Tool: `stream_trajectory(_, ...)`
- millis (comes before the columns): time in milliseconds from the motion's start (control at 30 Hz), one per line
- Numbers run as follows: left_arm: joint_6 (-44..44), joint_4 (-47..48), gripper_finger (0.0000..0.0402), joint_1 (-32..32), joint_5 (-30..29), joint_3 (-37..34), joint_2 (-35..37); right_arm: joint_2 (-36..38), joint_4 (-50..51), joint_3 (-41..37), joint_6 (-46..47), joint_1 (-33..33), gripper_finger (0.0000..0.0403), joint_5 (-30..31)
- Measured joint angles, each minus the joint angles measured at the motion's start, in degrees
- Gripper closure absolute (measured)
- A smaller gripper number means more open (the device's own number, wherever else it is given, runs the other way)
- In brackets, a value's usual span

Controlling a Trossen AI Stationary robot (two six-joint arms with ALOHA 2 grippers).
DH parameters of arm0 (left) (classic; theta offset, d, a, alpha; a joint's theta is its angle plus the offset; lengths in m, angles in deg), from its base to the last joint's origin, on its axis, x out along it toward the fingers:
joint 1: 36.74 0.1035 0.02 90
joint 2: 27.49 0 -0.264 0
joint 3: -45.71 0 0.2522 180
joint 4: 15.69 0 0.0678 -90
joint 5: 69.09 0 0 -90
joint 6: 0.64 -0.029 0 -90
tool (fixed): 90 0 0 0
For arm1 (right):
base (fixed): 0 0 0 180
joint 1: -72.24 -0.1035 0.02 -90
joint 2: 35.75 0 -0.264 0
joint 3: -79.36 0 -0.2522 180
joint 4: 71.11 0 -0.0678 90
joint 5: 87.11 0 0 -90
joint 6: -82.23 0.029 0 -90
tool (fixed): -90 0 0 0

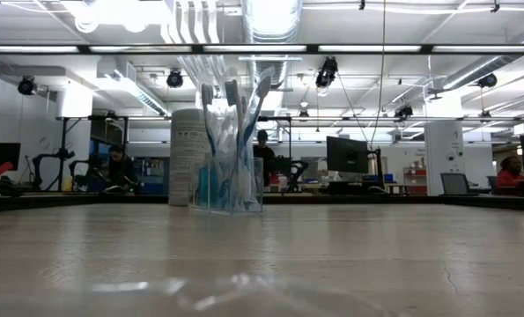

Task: Pick & Place toothbrushing station
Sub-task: Put the blue toothbrush into the right of the transparent organizer

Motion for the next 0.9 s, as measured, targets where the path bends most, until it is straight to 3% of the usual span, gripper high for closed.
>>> stream_trajectory(367,-0.6,-0.25,0.0393,0.83,1.4,0.04,-1.19,-0.04,0.53,-0.09,-0.11,0.0,0.0388,0.04)
stream_trajectory(900,-0.7,-0.08,0.0399,0.96,1.49,0.19,-1.19,-0.04,0.39,-0.2,0.11,-0.04,0.0388,0.24)
